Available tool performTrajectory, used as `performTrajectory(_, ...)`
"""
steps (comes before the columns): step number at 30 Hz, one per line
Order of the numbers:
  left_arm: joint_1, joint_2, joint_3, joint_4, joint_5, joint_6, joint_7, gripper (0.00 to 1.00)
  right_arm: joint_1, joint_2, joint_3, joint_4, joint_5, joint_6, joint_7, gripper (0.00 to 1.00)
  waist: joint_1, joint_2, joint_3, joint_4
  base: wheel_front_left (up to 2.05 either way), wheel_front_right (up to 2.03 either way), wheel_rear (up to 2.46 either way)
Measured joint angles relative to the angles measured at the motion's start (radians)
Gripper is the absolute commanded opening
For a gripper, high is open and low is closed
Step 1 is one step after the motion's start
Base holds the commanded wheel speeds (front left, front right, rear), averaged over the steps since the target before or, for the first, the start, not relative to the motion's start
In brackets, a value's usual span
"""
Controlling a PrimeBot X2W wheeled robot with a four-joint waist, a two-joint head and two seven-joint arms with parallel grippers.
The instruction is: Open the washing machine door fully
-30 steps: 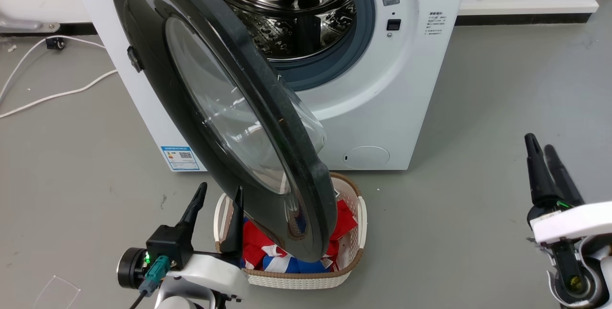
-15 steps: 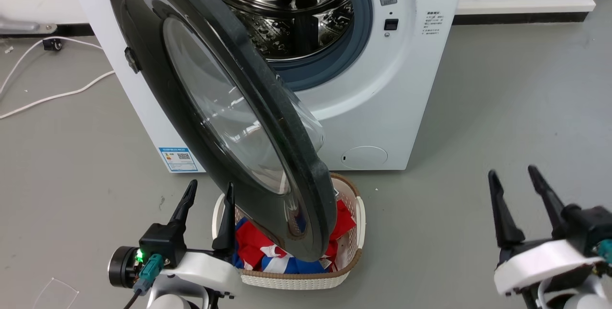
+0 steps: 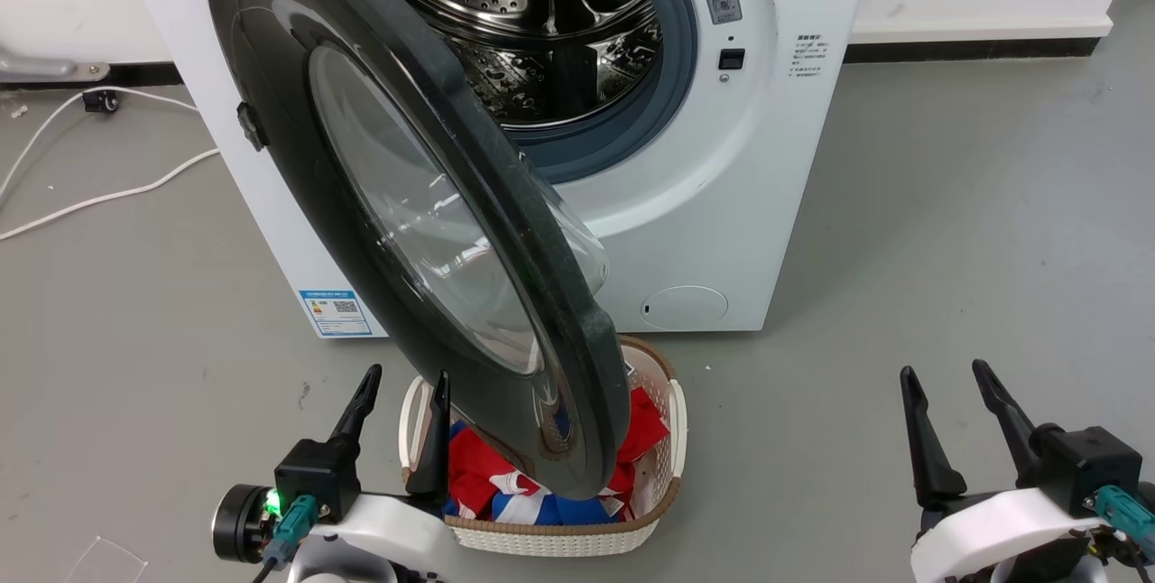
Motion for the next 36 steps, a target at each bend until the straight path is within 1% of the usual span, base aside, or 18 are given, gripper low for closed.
performTrajectory(14,-0.005,0.0,0.004,0.004,-0.012,0.002,0.0,1.0,-0.013,0.004,0.014,0.012,0.004,0.0,-0.001,1.0,0.0,0.0,0.009,-0.006,0.0,0.0,0.0)
performTrajectory(15,-0.005,0.0,0.004,0.004,-0.012,0.002,0.0,0.91,-0.013,0.005,0.014,0.012,0.004,0.0,-0.001,1.0,0.0,0.0,0.009,-0.006,0.0,0.0,0.0)
performTrajectory(16,-0.005,0.0,0.004,0.004,-0.012,0.003,0.0,0.44,-0.014,0.005,0.015,0.012,0.004,0.0,-0.002,1.0,0.0,0.0,0.01,-0.007,0.0,0.0,0.0)
performTrajectory(17,-0.005,0.0,0.004,0.005,-0.013,0.003,0.0,0.25,-0.015,0.006,0.015,0.013,0.004,0.0,-0.004,1.0,0.0,0.0,0.011,-0.007,0.0,0.0,0.0)
performTrajectory(18,-0.005,0.0,0.004,0.005,-0.013,0.003,0.0,0.0,-0.015,0.006,0.015,0.014,0.004,0.0,-0.004,1.0,0.0,0.0,0.011,-0.008,0.0,0.0,0.0)
performTrajectory(29,-0.011,-0.001,0.015,0.008,-0.017,0.004,0.0,0.0,-0.018,0.01,0.023,0.024,0.004,0.0,-0.006,1.0,0.0001,0.0,0.016,-0.008,0.0,0.0,0.0)
performTrajectory(36,-0.038,-0.001,0.059,-0.077,-0.034,0.036,0.0,0.0,-0.021,0.011,0.021,0.028,0.004,0.0,-0.006,1.0,0.0,0.0,0.014,-0.003,0.0,0.0,0.0)
